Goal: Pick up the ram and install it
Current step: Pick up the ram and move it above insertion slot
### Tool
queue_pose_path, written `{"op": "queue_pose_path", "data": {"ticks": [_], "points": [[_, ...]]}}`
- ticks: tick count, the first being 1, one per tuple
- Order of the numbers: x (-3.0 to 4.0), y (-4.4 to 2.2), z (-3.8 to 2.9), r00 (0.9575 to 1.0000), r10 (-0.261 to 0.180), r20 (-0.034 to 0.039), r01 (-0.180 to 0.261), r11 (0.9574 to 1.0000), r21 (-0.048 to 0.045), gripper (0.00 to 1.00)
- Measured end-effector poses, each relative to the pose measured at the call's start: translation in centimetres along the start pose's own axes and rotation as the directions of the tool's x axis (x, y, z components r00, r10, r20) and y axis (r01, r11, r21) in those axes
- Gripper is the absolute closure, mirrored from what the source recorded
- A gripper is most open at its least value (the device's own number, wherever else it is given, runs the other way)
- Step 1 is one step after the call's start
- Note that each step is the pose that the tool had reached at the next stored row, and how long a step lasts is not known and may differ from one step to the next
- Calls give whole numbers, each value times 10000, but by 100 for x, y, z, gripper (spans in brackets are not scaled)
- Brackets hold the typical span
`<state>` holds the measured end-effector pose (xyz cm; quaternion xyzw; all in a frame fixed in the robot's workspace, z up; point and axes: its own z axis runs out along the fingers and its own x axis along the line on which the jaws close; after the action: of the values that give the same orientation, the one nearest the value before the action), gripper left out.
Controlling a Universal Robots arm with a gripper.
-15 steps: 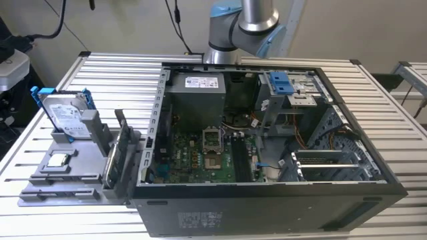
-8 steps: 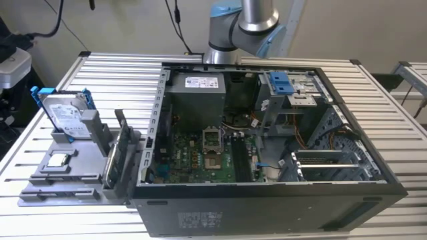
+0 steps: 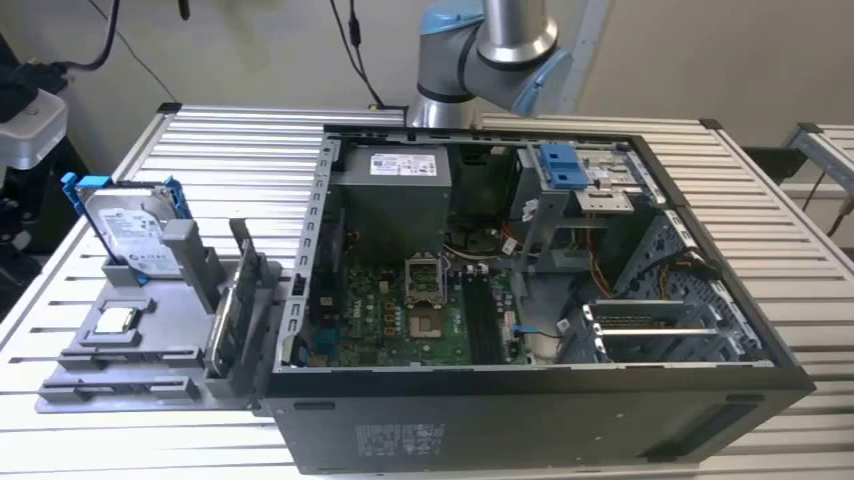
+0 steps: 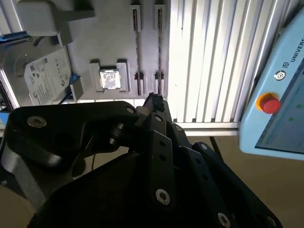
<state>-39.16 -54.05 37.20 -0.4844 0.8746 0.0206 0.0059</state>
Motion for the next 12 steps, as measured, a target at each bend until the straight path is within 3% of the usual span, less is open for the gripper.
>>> {"op": "queue_pose_path", "data": {"ticks": [3, 5, 12], "points": [[-1, -2, 7, 9993, -380, 43, 379, 9993, 77, 89], [0, -1, 12, 9976, -695, 42, 695, 9975, 80, 89], [0, -1, 20, 9861, -1663, 16, 1663, 9861, 48, 89]]}}
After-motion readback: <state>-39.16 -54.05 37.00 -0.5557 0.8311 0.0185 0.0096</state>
